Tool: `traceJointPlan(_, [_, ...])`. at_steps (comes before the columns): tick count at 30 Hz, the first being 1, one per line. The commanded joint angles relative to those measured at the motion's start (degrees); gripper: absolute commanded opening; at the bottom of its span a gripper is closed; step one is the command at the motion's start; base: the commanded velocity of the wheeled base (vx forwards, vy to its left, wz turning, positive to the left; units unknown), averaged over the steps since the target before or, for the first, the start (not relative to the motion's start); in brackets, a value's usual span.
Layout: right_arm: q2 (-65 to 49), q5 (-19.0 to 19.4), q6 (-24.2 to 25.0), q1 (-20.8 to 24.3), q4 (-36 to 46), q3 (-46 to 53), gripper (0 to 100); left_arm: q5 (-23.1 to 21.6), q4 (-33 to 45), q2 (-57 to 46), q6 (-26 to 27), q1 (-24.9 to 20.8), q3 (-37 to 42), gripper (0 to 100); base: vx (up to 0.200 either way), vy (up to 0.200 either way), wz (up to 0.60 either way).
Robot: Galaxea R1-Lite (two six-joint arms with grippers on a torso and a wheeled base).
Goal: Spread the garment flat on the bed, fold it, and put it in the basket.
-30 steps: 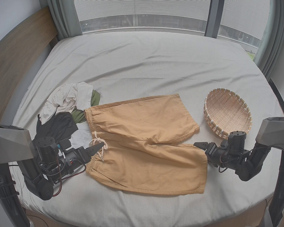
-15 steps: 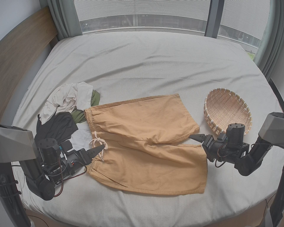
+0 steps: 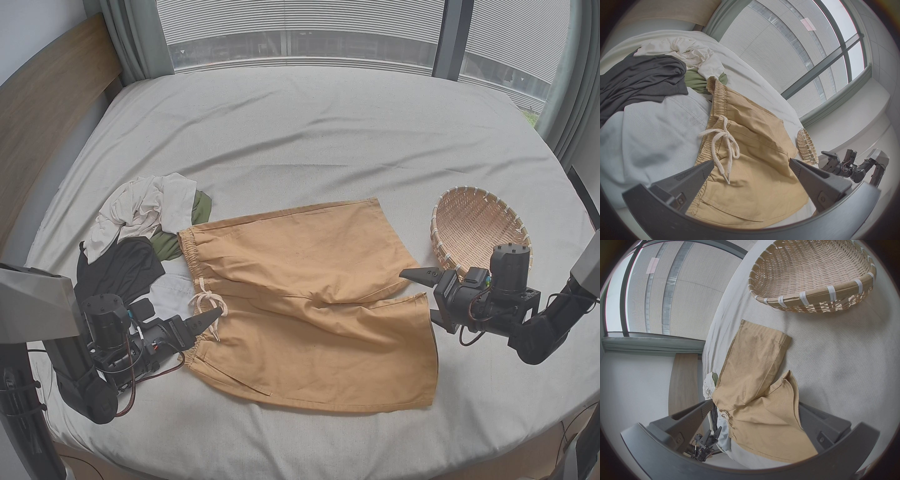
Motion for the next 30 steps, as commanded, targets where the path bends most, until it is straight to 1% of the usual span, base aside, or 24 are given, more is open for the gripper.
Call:
traceJointPlan(1, [4.5, -0.1, -0.5, -1.2, -1.6, -0.2, 100, 0.0, 0.0, 0.2, 0.1, 0.1, 0.0, 100, 0.0, 0.0, 0.0])
traceJointPlan(4, [7.1, 0.0, -0.5, -2.4, -3.3, -0.9, 100, -0.1, 0.0, 0.2, 0.1, -0.1, 0.0, 100, 0.0, 0.0, 0.0])
traceJointPlan(13, [10.4, 0.0, -0.5, -5.1, -3.4, -2.6, 100, 0.0, 0.0, 0.1, 0.1, -0.1, 0.0, 100, 0.0, 0.0, 0.0])
traceJointPlan(22, [12.0, 0.0, -0.3, -5.3, -3.3, -4.5, 100, 0.0, -0.1, -0.1, 0.2, -0.1, 0.1, 100, 0.0, 0.0, 0.0])
traceJointPlan(23, [12.0, 0.0, -0.3, -5.2, -3.3, -4.5, 0, 0.0, 0.0, -0.1, 0.2, -0.1, 0.1, 100, 0.0, 0.0, 0.0])
traceJointPlan(30, [12.1, 0.1, -0.3, -4.9, -3.0, -4.7, 0, 0.1, -0.1, -0.2, 0.2, -0.1, 0.2, 100, 0.0, 0.0, 0.0])
